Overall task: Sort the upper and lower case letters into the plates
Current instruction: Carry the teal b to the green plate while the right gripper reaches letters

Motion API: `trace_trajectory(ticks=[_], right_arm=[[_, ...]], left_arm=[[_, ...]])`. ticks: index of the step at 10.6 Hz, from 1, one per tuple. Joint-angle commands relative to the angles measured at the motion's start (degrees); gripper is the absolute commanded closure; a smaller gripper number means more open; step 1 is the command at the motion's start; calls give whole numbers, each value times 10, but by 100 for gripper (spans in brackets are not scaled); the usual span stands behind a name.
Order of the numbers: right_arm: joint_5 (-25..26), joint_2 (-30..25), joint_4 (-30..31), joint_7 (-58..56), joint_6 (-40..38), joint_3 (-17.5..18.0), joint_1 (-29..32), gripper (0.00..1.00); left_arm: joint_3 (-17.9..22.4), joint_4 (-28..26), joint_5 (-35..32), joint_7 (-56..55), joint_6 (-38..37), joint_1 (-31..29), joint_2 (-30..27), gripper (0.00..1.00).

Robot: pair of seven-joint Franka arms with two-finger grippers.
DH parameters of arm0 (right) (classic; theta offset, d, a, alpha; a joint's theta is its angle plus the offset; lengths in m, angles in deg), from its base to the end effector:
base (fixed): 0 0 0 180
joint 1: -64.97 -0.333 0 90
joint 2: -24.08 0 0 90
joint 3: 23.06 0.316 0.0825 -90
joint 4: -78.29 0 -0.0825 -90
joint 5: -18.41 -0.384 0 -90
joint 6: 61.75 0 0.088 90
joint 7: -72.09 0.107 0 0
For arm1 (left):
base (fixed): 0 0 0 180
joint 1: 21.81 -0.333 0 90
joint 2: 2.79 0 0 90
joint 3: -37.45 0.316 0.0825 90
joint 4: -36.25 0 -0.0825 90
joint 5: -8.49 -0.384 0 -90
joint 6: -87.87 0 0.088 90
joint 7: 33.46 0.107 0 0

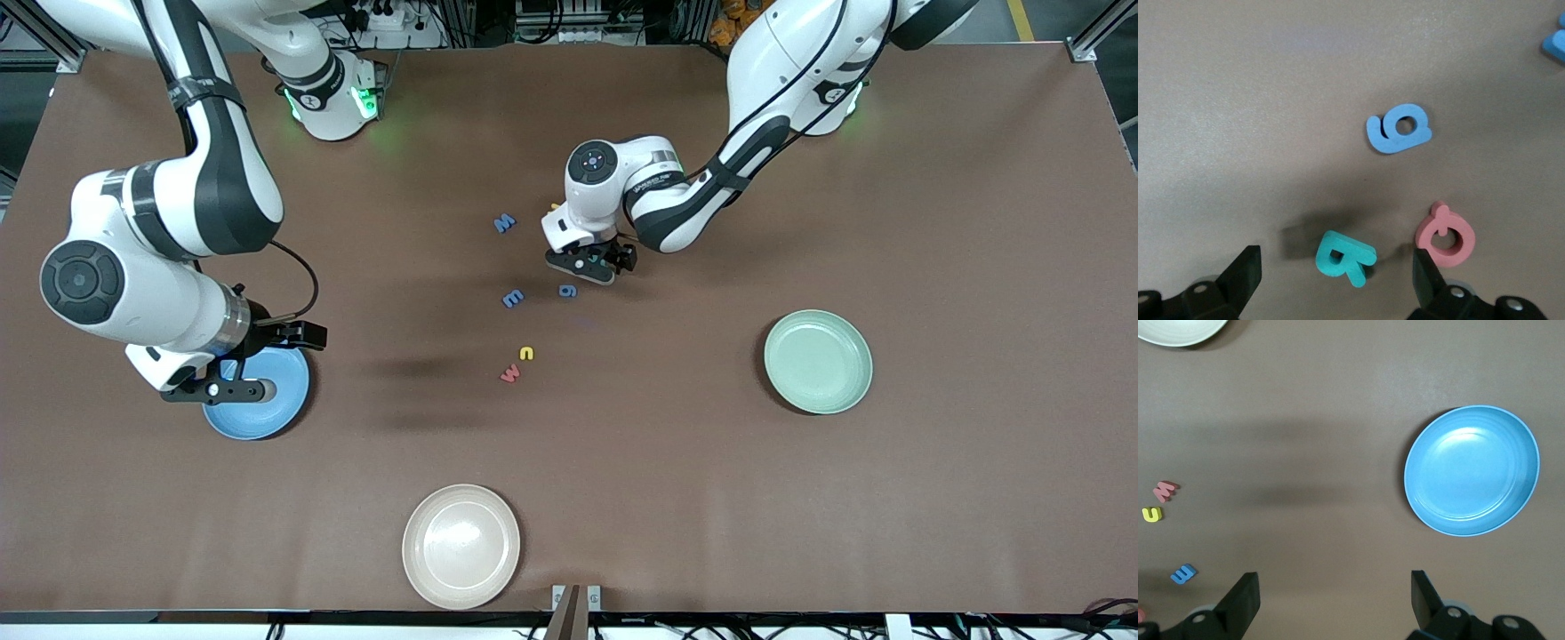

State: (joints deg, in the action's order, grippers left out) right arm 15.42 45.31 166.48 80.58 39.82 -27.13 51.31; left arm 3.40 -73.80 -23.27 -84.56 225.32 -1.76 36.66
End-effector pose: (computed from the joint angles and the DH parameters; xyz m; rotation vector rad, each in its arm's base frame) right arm 0.6426 0.1189 0.4303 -3.1314 -0.0130 0.2166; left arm 0.3723 -0.4896 0.1770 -3.0619 0.5908 0.0466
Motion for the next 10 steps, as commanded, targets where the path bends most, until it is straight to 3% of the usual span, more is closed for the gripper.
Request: trace_trajectory(ticks=[1, 2, 5, 8, 10], right_arm=[[-2, 1, -6, -44, -8, 2, 27, 0], [-10, 3, -7, -46, -8, 5, 50, 0], [-11, 4, -6, -37, -5, 5, 33, 0], [-13, 19, -6, 68, 24, 5, -12, 0], [-2, 59, -8, 135, 53, 5, -67, 0]], left_arm=[[5, -4, -23, -23, 5, 4, 2, 2], [7, -7, -36, -23, 5, 4, 2, 6], [11, -11, -51, -41, 5, 5, 3, 11], [11, -12, -51, -45, 5, 5, 4, 31], [12, -12, -54, -52, 5, 5, 5, 41]])
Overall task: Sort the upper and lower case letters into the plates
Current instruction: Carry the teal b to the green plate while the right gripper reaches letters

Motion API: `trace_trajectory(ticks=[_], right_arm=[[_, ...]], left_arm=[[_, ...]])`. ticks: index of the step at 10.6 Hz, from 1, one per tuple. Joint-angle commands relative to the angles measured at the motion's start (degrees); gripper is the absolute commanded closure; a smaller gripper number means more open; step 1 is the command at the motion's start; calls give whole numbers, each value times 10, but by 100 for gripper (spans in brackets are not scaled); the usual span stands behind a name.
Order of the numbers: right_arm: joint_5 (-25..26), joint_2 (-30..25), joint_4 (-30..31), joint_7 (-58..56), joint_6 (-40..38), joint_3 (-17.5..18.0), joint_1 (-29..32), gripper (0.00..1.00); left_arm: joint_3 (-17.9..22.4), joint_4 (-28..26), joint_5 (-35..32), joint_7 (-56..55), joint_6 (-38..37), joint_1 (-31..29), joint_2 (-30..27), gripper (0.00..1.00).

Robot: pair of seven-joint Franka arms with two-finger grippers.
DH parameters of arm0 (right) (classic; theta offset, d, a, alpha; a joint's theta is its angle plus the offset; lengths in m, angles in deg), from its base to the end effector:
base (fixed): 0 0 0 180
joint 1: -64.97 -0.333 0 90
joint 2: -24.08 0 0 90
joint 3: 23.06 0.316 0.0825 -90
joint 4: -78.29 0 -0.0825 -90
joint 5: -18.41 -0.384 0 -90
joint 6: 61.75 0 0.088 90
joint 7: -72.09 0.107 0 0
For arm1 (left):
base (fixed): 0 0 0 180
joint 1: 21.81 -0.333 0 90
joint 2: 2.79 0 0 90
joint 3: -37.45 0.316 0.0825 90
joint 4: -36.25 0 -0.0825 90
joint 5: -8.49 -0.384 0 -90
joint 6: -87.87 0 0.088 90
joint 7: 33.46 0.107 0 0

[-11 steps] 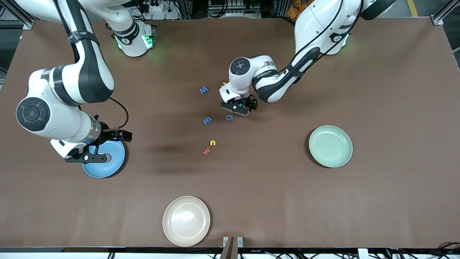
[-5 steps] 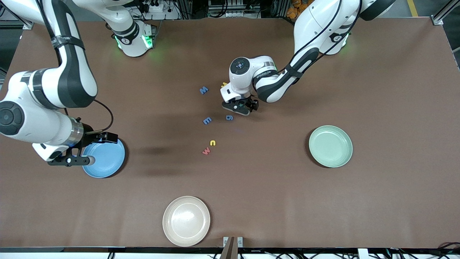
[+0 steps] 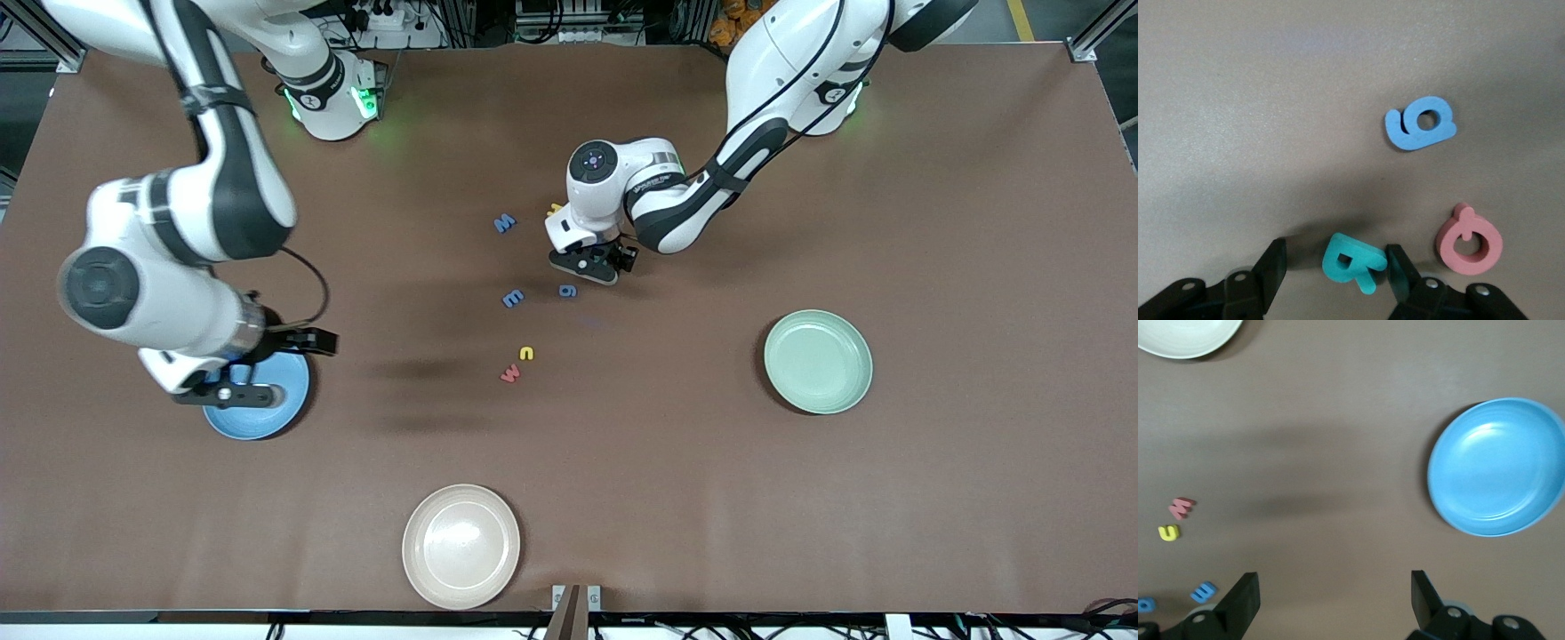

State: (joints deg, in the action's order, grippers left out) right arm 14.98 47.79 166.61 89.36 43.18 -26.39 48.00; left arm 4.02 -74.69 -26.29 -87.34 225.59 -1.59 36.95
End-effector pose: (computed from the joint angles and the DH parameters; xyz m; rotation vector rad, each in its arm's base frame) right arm 0.6426 0.1660 0.4050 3.1320 -0.1236 -0.2001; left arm 0.3695 -0.4836 0.1673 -3.0371 0.5725 0.0176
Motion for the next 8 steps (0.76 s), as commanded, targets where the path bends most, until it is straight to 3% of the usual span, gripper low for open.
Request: trace_trajectory(ticks=[1, 4, 5, 8], right_arm=[[0, 53, -12, 66, 38, -3, -40, 0], [1, 90, -12, 99, 71, -3, -96, 0], [-1, 99, -10, 100, 89, -2, -112, 0], [-3, 113, -7, 93, 114, -2, -168, 0]], left_arm=[[6, -2, -24, -25, 2, 4, 3, 52], [5, 0, -24, -25, 2, 2, 3, 94], [5, 2, -24, -25, 2, -4, 0, 100], [5, 4, -21, -23, -2, -39, -44, 100]])
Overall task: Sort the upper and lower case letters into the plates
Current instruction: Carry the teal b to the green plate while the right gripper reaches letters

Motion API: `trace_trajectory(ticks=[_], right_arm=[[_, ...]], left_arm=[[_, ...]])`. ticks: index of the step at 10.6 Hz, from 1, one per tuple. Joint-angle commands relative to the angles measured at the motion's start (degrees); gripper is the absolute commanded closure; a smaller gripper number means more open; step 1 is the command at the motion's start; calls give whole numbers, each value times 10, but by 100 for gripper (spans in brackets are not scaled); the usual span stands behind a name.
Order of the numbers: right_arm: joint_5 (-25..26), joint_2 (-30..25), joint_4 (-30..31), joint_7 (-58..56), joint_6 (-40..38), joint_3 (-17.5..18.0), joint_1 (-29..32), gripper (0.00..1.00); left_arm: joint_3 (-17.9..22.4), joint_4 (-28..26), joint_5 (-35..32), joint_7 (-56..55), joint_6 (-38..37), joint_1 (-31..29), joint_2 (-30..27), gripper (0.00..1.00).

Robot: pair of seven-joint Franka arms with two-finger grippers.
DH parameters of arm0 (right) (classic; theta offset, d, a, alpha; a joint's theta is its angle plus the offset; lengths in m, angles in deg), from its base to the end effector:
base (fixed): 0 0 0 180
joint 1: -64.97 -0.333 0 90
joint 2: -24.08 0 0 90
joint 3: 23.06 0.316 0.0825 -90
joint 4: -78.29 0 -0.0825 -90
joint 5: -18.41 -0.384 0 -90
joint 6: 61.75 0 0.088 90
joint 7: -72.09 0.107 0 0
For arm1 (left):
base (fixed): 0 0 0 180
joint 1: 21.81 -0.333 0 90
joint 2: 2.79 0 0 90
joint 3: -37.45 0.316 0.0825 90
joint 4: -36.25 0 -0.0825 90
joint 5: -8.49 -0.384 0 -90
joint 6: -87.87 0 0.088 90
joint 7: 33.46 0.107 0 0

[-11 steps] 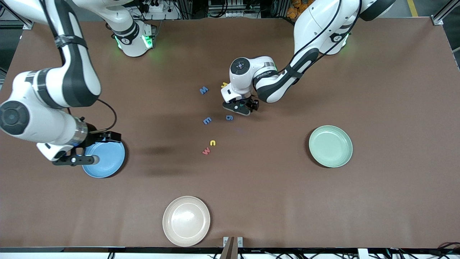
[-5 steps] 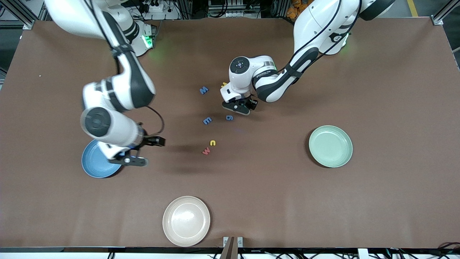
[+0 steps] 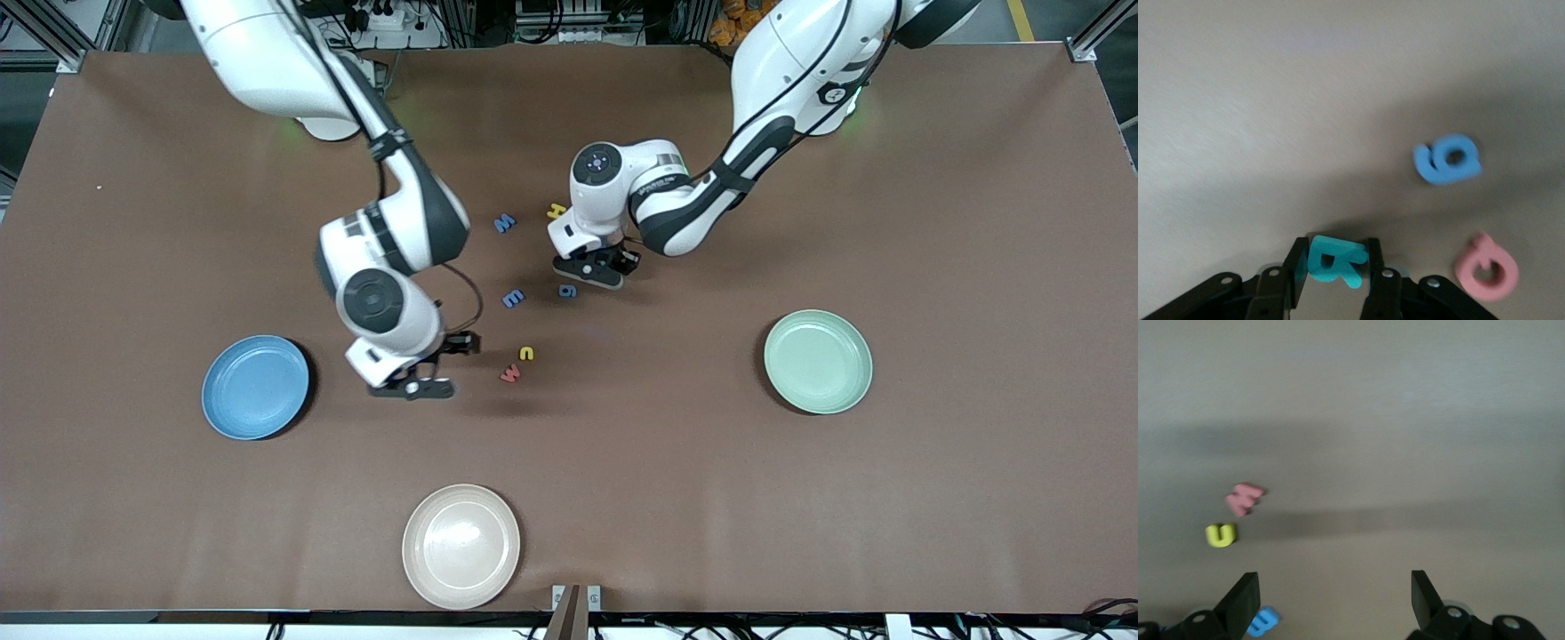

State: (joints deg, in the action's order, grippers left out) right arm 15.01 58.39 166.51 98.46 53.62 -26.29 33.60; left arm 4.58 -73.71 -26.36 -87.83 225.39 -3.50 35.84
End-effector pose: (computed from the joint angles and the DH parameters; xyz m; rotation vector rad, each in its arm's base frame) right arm 0.6028 0.3326 0.2939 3.0968 0.0154 -0.1846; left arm 0.3983 -0.4708 0.1809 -3.0546 0.4887 -0.0308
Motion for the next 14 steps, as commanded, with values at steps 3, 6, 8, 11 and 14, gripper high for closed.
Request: trace_trajectory(ticks=[3, 6, 8, 11, 14], right_arm=[[-4, 16, -2, -75, 16, -3, -74, 0], [-4, 23, 26, -80, 65, -3, -141, 0], [-4, 36, 41, -77, 104, -3, -166, 0], [-8, 61, 40, -21, 119, -2, -185, 0], [-24, 81, 40, 80, 160, -1, -194, 0]], left_arm=[[-2, -9, -13, -16, -8, -95, -94, 100], [-2, -9, -13, -11, -32, -176, -122, 100], [0, -9, -15, 11, -35, -229, -122, 100], [39, -9, -16, 157, -37, -280, -118, 100], [86, -4, -16, 197, -36, -280, -100, 54]])
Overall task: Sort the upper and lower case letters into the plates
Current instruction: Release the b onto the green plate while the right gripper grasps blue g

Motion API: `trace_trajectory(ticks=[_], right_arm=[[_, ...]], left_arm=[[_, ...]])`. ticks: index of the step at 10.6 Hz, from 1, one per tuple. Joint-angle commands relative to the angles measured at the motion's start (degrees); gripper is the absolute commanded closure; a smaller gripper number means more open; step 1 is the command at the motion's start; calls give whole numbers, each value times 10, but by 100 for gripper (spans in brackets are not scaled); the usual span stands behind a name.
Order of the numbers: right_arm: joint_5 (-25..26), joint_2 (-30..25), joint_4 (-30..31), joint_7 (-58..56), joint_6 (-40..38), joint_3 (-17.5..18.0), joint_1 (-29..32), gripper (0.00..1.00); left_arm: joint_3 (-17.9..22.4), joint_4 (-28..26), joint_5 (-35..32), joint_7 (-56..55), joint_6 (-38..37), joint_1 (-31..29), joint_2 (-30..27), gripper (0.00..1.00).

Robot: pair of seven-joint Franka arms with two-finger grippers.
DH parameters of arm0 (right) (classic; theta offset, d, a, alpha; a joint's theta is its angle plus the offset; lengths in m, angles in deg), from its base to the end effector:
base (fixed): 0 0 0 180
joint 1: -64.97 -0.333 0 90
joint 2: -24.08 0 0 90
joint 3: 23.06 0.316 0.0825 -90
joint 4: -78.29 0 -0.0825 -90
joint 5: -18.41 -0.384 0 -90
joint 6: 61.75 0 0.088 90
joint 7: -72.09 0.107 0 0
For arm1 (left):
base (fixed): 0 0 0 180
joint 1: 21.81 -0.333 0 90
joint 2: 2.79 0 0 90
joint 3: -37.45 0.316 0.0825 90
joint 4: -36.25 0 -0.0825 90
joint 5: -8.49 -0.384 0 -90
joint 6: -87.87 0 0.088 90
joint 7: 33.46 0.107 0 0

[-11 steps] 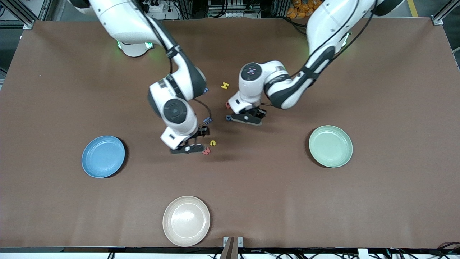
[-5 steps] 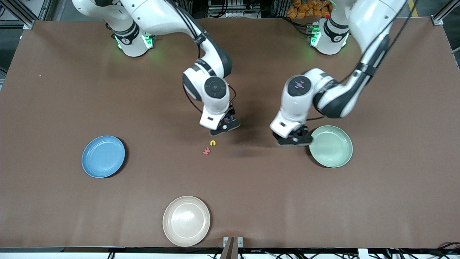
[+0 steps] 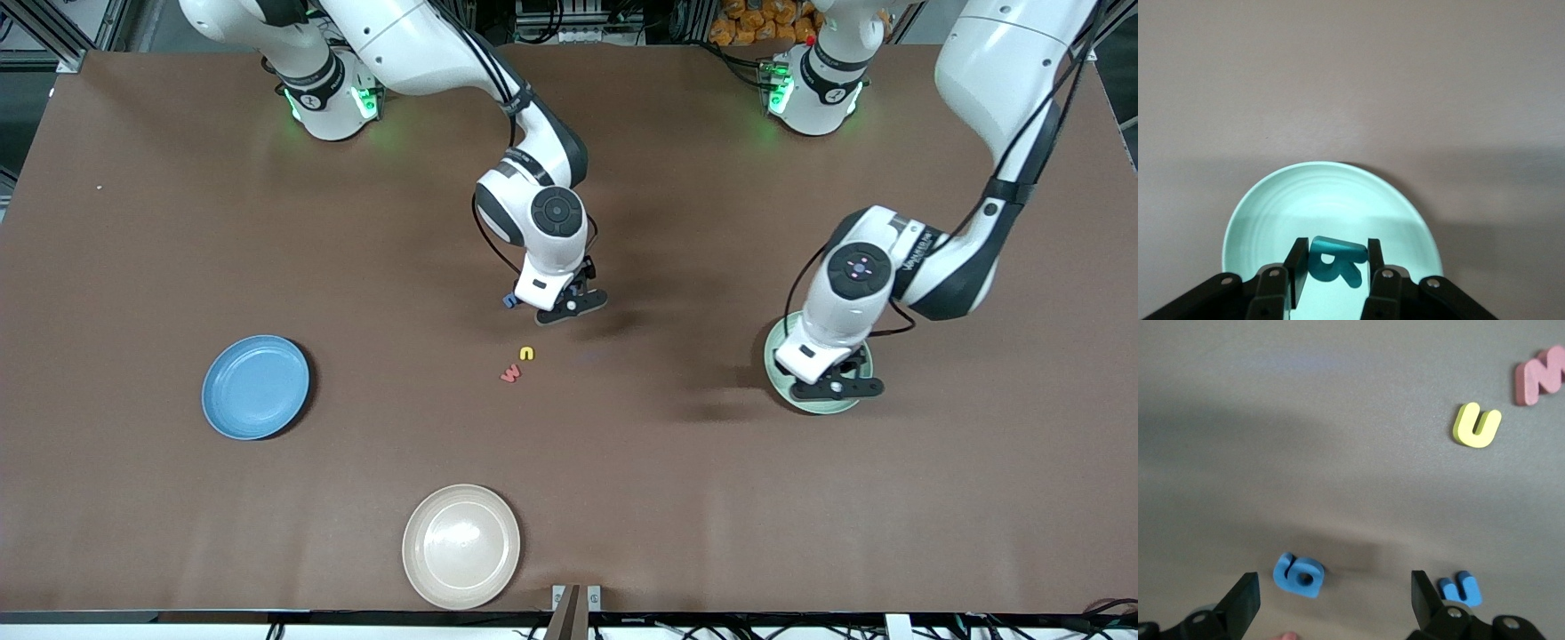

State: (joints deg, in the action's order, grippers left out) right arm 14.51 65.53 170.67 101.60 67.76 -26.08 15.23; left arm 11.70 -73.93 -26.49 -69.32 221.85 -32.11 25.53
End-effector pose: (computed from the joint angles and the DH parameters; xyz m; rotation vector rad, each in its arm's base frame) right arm 0.4652 0.5028 0.1960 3.0787 0.4135 -0.1053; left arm 0.6072 -0.1445 0.2536 -2.9360 0.0419 -0.1494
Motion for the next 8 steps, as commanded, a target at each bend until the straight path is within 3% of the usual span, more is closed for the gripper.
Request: trace_trajectory(ticks=[1, 4, 8], right_arm=[[-33, 14, -1, 69, 32, -3, -12, 0], [-38, 17, -1, 121, 26, -3, -12, 0], [-38, 17, 0, 199, 26, -3, -18, 0]], left_arm=[[17, -1, -11, 18, 0, 6, 1, 1], [12, 28, 14, 20, -47, 8, -8, 0], [6, 121, 132, 114, -187, 12, -22, 0]])
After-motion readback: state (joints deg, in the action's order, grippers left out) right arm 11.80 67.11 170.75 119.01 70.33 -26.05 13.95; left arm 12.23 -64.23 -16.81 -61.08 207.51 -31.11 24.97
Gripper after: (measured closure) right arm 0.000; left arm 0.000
